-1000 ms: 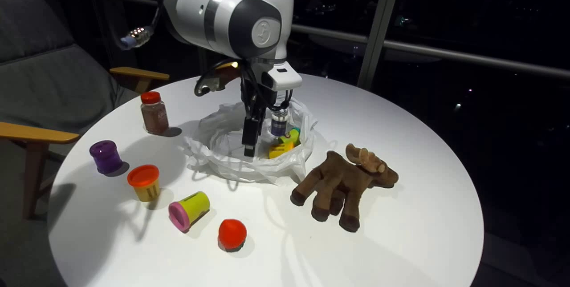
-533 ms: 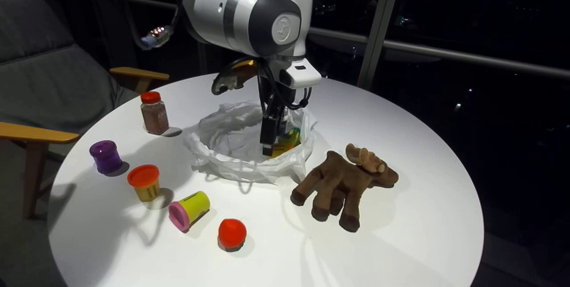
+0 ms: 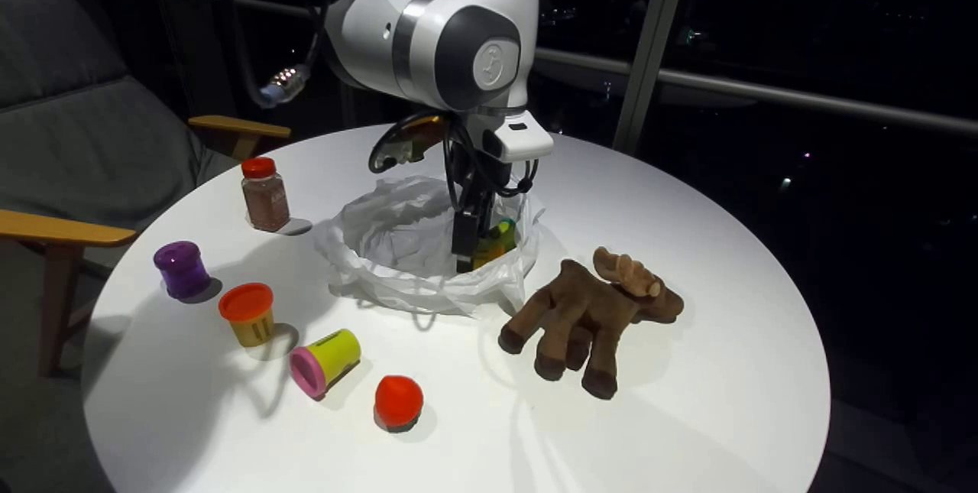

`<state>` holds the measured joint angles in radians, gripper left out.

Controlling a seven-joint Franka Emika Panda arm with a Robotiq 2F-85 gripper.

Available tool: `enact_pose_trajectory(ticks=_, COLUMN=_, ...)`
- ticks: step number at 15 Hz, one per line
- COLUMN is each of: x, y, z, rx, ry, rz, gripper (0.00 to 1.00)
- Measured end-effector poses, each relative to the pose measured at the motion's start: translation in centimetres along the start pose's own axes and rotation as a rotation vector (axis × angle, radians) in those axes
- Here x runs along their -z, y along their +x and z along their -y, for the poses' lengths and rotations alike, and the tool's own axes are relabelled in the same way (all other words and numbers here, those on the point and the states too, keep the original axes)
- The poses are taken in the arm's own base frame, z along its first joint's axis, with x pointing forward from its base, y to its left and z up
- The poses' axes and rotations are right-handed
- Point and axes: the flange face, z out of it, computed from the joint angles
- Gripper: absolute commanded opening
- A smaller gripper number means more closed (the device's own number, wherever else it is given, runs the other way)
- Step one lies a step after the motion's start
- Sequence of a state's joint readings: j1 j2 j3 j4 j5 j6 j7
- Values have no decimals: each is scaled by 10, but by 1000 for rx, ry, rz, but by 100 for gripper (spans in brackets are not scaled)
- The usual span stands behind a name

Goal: Remove all the contents from the white plastic bag and put them on the table one at a time

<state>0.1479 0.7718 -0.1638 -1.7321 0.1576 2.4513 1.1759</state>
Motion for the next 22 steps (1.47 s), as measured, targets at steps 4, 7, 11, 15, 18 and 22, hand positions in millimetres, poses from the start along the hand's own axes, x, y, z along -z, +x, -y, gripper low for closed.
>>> enact_pose_trajectory(ticks=4, x=-5, y=8, z=-1, rx=-12, ry=-6, rz=-8, gripper=57)
enact_pose_trajectory(ticks=7, x=-7, y=12, z=-2, rx=-15, ry=-9, rz=-9, gripper=75)
enact_pose_trajectory(ticks=11, x=-19, y=11, z=-5, rx=-11, ry=-21, rz=-12, gripper=45)
enact_pose_trajectory(ticks=15, x=-19, y=2, z=-2, rx=0, ry=-10, rz=-20, gripper=17)
enact_pose_trajectory(ticks=18, x=-8, y=-18, z=3, rx=16, ry=22, rz=-43, gripper=17)
enact_pose_trajectory(ticks=22, x=32, y=-37, z=-3, rx=78, ry=48, rz=-117, gripper=17)
